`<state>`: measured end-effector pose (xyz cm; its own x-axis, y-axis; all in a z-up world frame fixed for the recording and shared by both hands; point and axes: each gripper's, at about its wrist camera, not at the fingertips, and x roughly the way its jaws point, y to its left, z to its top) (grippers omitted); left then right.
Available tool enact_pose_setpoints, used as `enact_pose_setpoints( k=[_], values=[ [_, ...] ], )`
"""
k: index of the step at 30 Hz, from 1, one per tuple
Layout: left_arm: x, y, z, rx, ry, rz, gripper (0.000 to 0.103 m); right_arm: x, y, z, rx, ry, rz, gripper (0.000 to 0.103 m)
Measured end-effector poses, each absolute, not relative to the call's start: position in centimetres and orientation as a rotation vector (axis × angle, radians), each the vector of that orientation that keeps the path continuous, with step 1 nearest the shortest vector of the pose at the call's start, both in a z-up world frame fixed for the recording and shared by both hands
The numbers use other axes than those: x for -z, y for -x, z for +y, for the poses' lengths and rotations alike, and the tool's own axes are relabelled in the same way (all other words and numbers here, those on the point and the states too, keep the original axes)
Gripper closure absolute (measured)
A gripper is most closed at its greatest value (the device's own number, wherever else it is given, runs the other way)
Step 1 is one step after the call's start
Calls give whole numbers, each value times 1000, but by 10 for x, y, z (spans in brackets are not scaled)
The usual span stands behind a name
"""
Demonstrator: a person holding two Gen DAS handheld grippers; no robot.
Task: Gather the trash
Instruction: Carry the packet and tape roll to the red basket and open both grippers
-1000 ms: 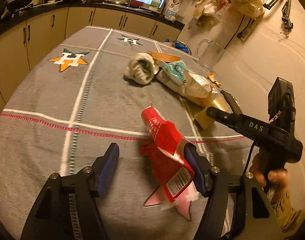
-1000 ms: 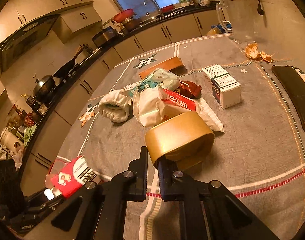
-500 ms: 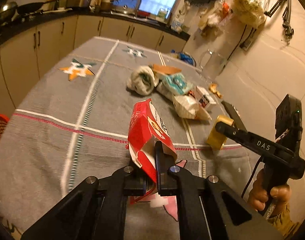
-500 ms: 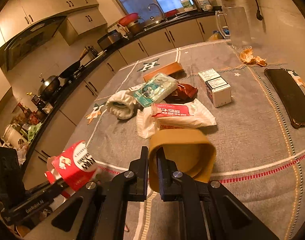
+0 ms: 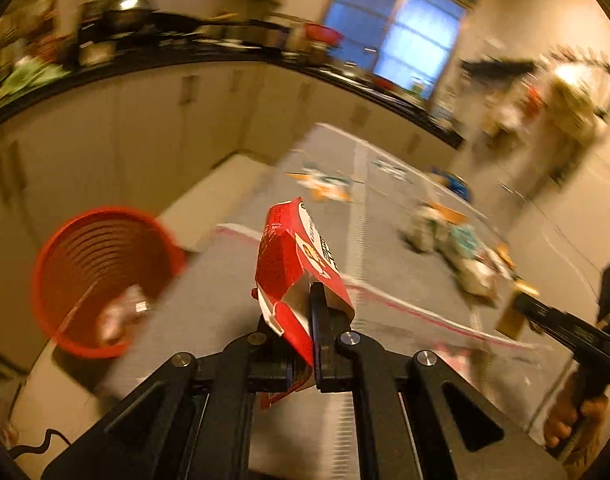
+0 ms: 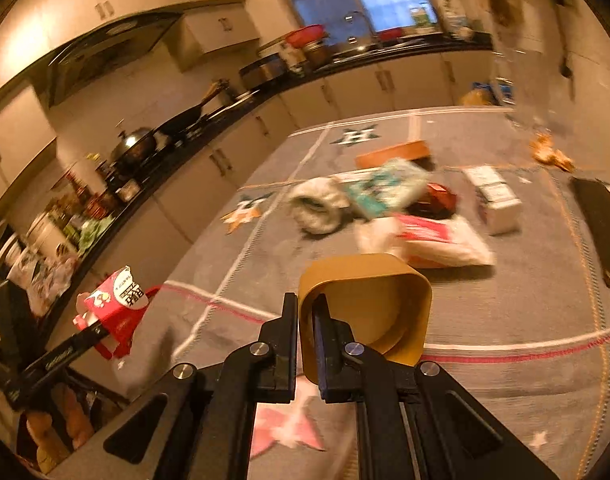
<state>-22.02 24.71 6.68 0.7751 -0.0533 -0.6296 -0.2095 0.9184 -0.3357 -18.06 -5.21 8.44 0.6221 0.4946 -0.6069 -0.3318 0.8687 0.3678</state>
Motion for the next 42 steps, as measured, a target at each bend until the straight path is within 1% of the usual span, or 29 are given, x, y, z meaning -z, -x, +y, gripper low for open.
enact_pose_setpoints(
  k=[5, 12, 18, 23, 29, 30, 31, 32, 33, 34, 38, 42],
  values=[
    [-44, 233, 306, -218, 485, 696, 97, -87, 176, 13, -599, -162, 803, 95],
    [-20, 239, 366, -315, 525, 703, 97, -83, 164, 116, -768, -79, 860, 95],
    [-2, 238, 396, -342, 557, 728, 97, -72, 151, 204, -885, -25, 904, 95],
    [4, 236, 408, -354, 555, 739, 97, -53, 142, 270, -962, 9, 955, 95],
    [4, 239, 414, -362, 542, 748, 97, -27, 131, 312, -1001, 14, 1019, 94],
    [3, 240, 414, -360, 539, 749, 94, -23, 129, 314, -1007, 7, 1035, 94],
    [2, 241, 415, -360, 538, 749, 84, -20, 127, 317, -1007, 1, 1046, 93],
    [2, 242, 415, -361, 538, 748, 77, -16, 125, 318, -1004, -6, 1055, 91],
    [1, 243, 415, -364, 538, 741, 62, -15, 124, 319, -1001, -6, 1060, 91],
    [0, 245, 415, -367, 540, 728, 55, -14, 123, 319, -998, -6, 1062, 90],
    [-3, 247, 415, -360, 547, 717, 51, -12, 119, 312, -977, -23, 1064, 78],
    [-7, 249, 412, -373, 538, 720, 49, -17, 118, 301, -964, -44, 1058, 78]
  ],
)
